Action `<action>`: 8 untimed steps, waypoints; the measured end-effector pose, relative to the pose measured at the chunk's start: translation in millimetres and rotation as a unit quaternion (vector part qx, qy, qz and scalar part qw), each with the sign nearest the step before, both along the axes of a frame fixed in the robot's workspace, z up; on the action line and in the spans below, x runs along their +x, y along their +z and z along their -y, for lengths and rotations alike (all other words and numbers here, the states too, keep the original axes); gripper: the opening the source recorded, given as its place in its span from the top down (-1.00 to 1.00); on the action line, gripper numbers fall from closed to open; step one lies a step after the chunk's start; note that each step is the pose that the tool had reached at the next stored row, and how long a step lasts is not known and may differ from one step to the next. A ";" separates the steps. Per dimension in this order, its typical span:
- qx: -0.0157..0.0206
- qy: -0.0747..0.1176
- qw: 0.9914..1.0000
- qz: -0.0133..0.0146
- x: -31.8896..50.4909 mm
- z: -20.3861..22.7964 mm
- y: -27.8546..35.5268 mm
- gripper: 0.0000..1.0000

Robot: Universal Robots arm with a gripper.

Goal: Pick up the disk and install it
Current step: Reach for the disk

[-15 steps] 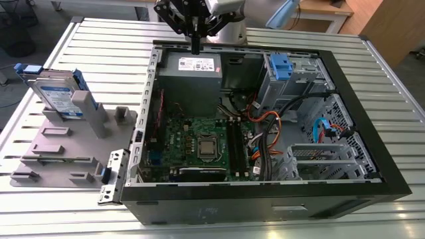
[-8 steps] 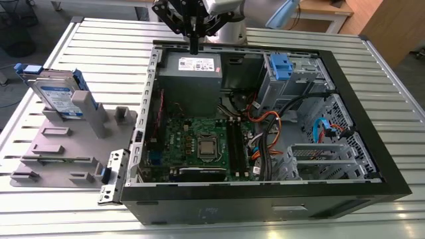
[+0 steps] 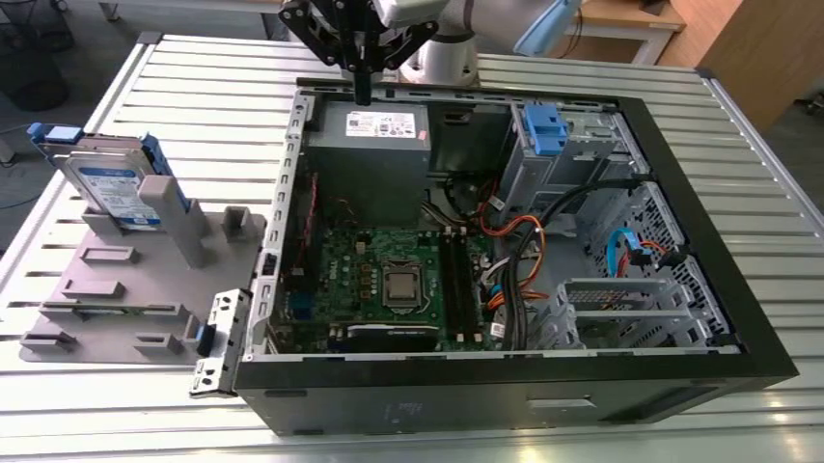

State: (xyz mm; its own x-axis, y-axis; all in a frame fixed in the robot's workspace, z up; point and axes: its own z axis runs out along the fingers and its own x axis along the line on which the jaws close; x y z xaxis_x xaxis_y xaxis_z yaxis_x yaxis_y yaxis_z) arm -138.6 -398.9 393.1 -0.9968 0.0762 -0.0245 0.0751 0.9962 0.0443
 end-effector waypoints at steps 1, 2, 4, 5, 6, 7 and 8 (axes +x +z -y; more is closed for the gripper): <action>0.000 0.000 1.000 0.000 -1.6 0.0 0.0 0.79; 0.000 0.000 1.000 0.000 -3.1 0.0 -0.1 0.79; 0.000 0.000 1.000 0.000 -6.2 0.0 -0.1 0.79; 0.000 0.000 1.000 0.000 -8.0 0.0 -0.2 0.79; 0.000 0.000 1.000 0.000 -9.8 0.0 -0.2 0.79; 0.000 0.000 1.000 0.000 -11.4 0.0 -0.2 0.79; 0.000 0.000 1.000 0.000 -13.0 0.0 -0.3 0.79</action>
